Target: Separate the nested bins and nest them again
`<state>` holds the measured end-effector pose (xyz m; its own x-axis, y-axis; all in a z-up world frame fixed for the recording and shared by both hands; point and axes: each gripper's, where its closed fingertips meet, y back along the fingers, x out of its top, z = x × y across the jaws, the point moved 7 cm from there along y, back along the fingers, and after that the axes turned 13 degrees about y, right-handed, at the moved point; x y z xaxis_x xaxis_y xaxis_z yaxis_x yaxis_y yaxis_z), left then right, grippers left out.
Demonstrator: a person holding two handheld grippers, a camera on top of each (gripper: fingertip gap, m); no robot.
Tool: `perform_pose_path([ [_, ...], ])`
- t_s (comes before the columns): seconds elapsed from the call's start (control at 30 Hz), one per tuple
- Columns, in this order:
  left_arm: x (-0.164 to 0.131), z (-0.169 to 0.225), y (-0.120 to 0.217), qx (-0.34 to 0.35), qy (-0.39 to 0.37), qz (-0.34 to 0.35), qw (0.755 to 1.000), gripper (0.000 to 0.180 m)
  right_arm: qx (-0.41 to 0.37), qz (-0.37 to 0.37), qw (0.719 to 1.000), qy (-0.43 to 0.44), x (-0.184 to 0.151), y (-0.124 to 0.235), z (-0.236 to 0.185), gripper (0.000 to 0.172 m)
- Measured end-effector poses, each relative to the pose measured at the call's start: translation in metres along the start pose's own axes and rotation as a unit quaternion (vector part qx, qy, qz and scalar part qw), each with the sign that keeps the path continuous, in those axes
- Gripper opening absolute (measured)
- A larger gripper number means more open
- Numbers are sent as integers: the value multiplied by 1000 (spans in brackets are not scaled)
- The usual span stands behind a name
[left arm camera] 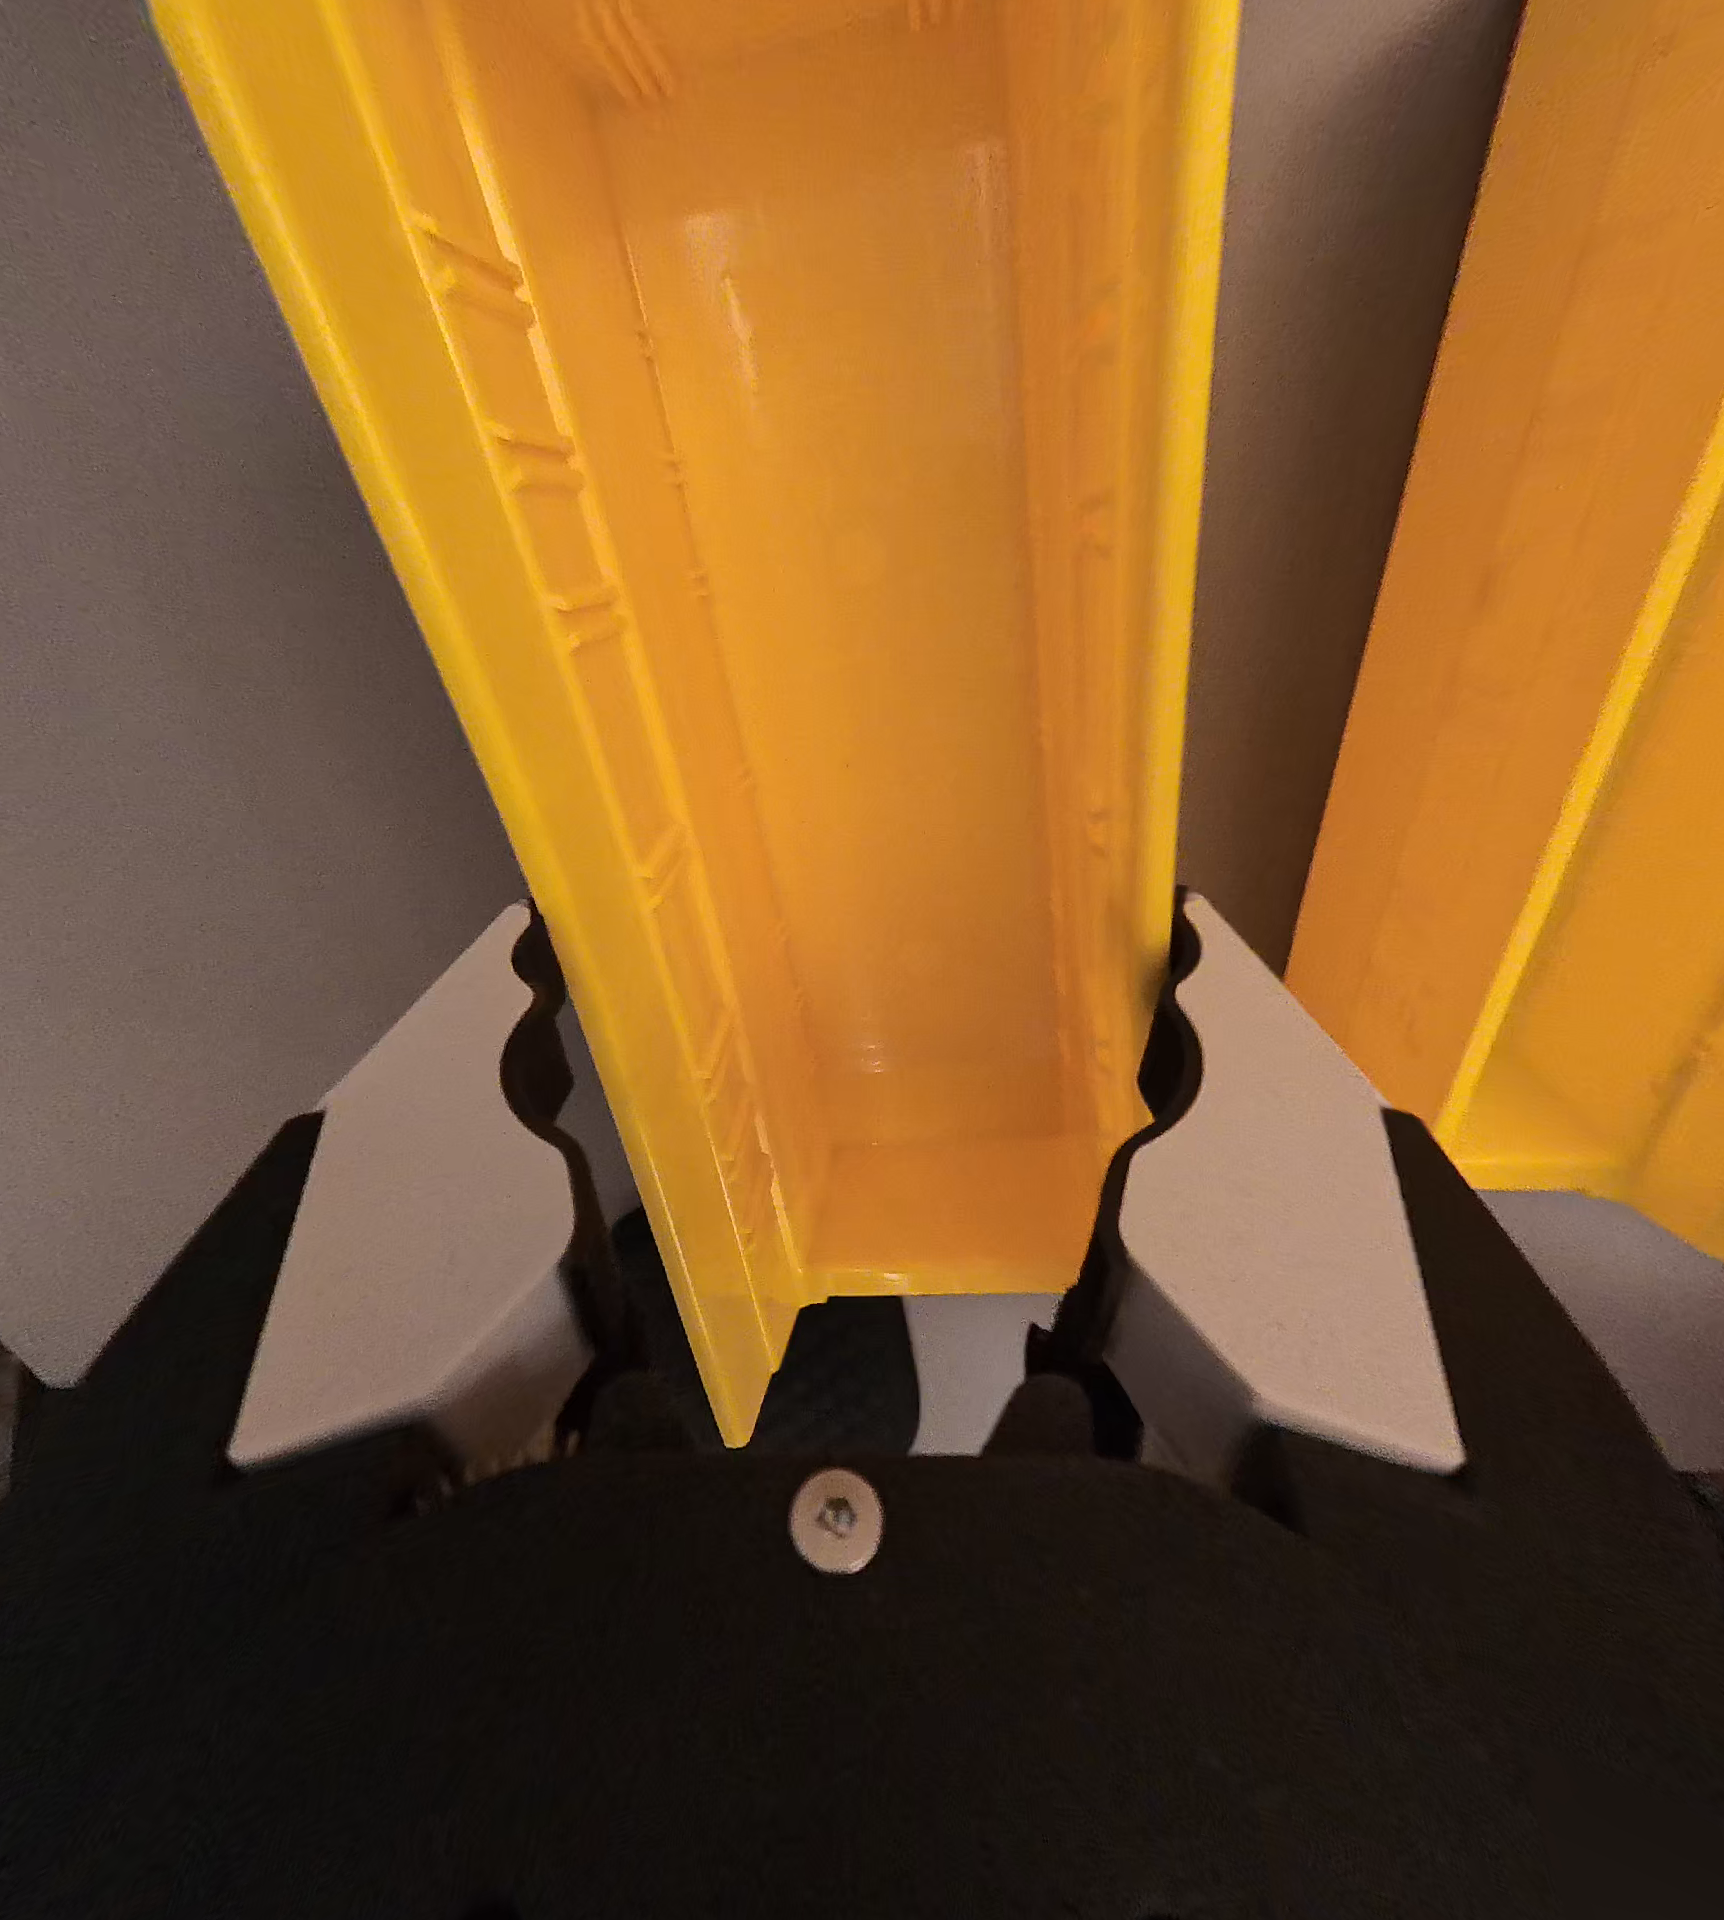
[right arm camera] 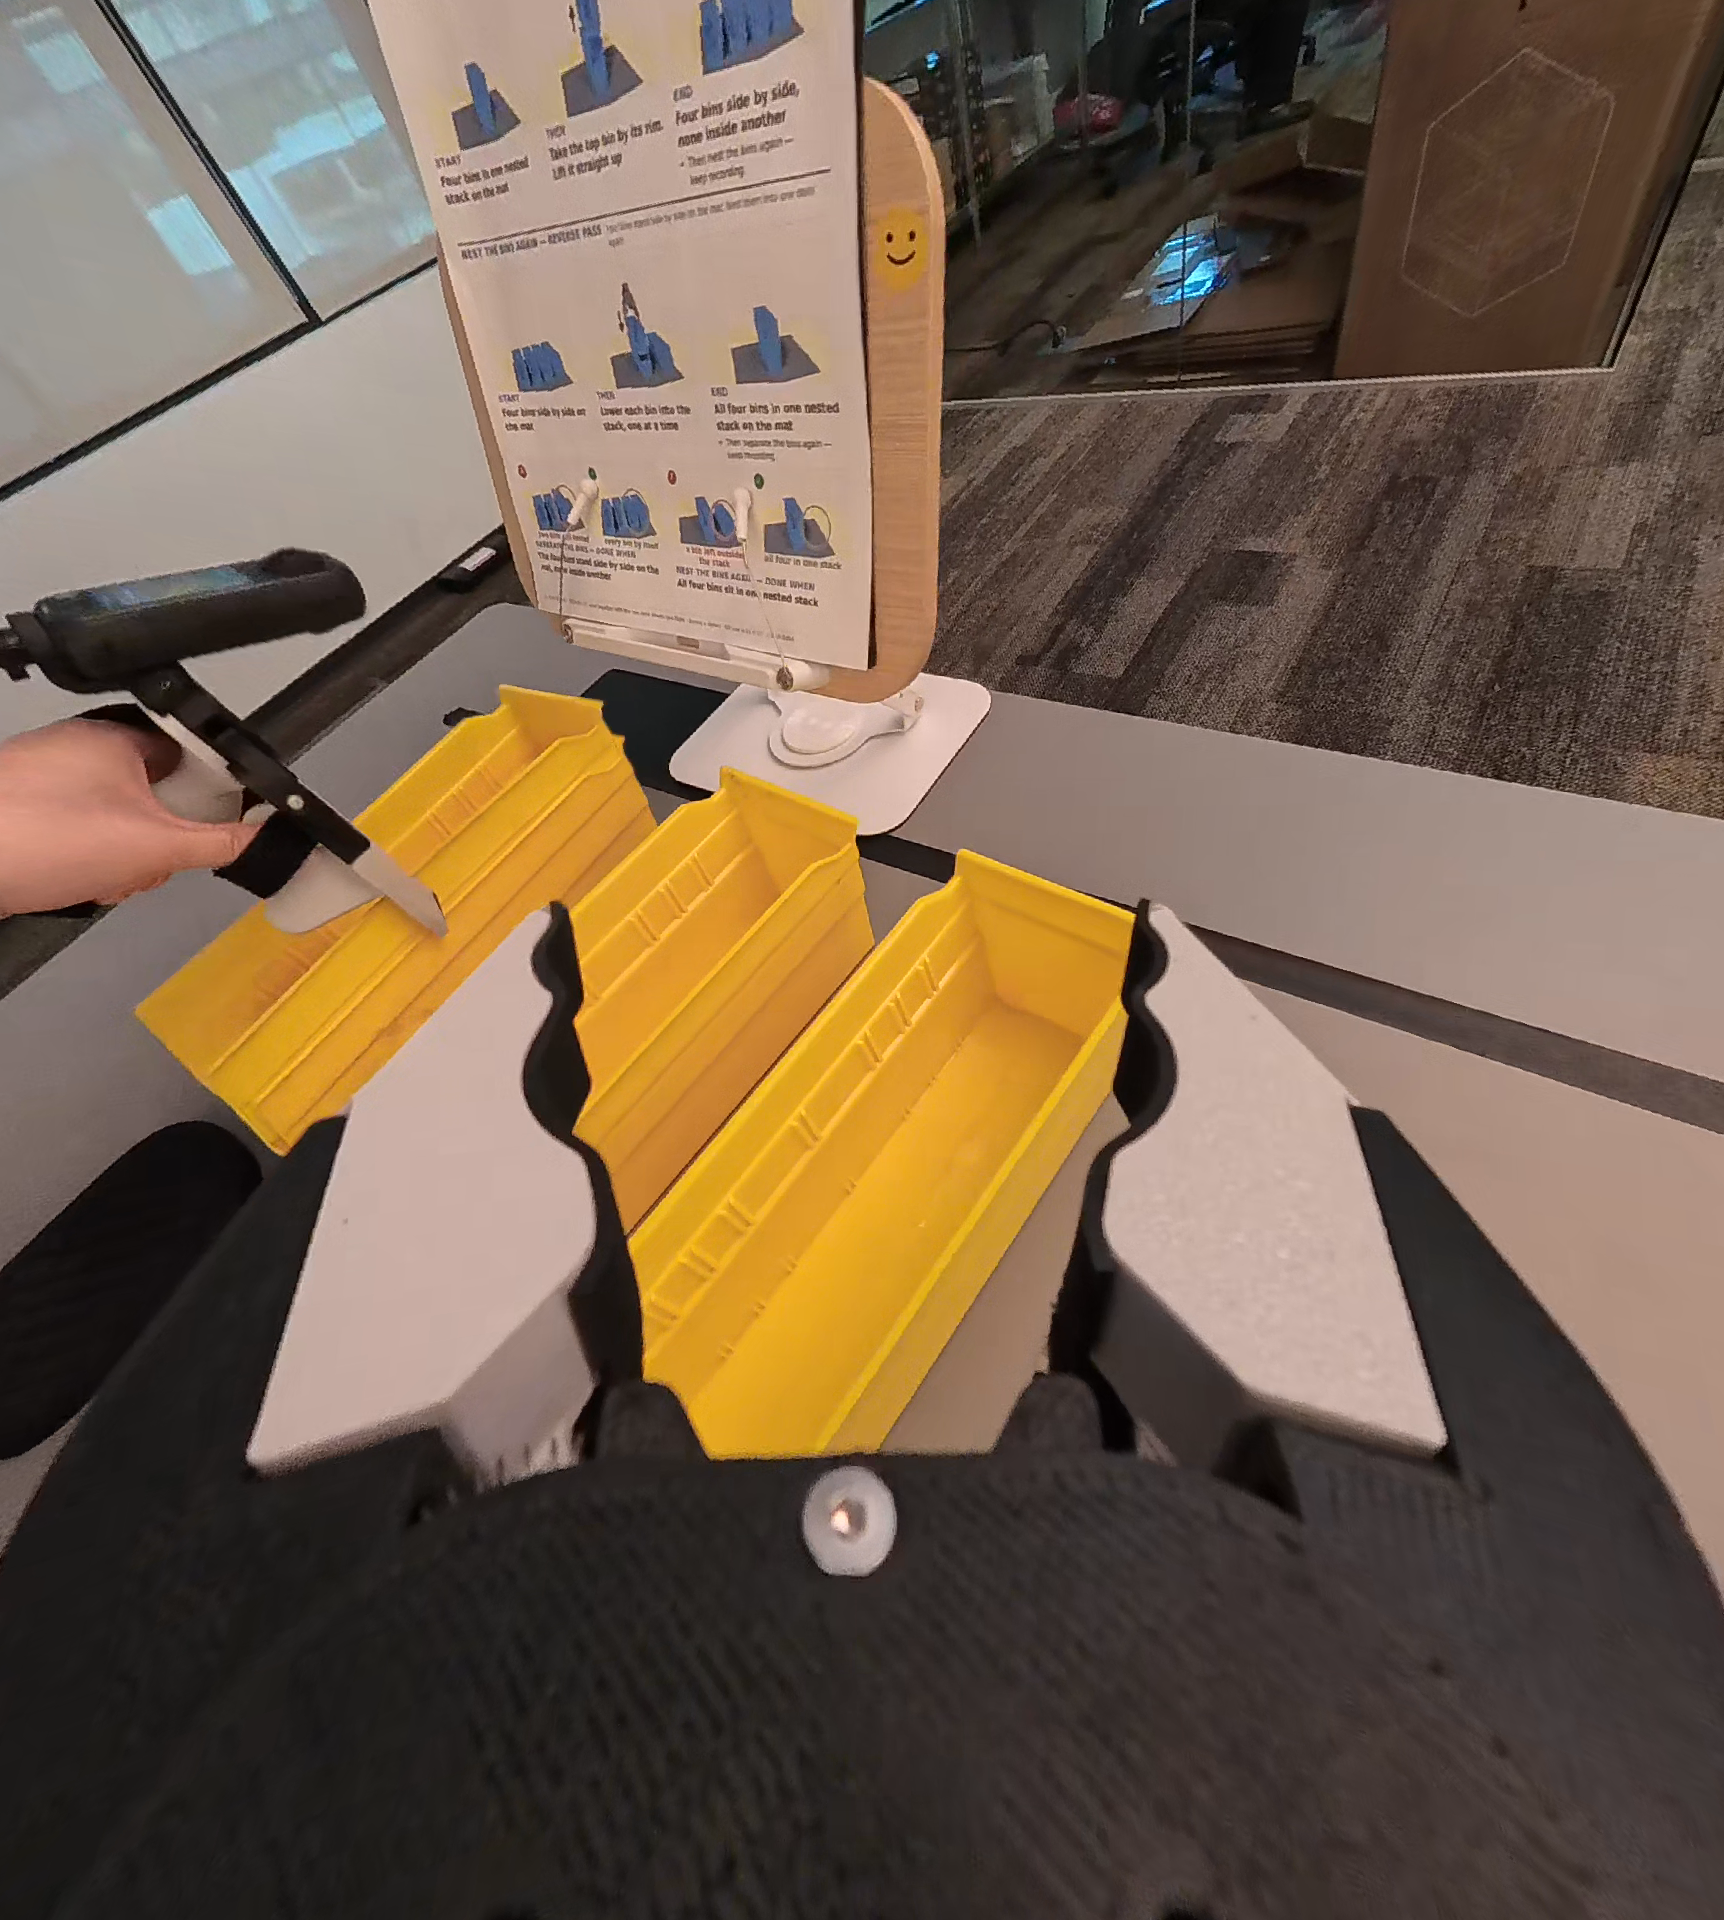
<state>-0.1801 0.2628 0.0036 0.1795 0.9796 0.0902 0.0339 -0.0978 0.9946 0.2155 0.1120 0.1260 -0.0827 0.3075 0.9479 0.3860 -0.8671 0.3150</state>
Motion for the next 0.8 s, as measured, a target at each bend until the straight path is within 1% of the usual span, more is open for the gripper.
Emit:
perform_pose_path([
  [0.1, 1, 4, 5, -21, 3, -8, 1000, 114, 2, -4, 1000, 1, -1, -2, -1, 105],
  [0.17, 1, 5, 8, -24, 4, -7, 1000, 113, 3, -8, 1000, 1, -2, -4, -1, 105],
  [0.53, -2, -4, 15, 27, -19, -18, 999, 110, 2, -8, 1000, -3, -2, -4, 0, 105],
  [0.8, 1, -5, 22, 28, -23, -16, 999, 107, 7, -25, 1000, 3, -4, -11, -3, 105],
])
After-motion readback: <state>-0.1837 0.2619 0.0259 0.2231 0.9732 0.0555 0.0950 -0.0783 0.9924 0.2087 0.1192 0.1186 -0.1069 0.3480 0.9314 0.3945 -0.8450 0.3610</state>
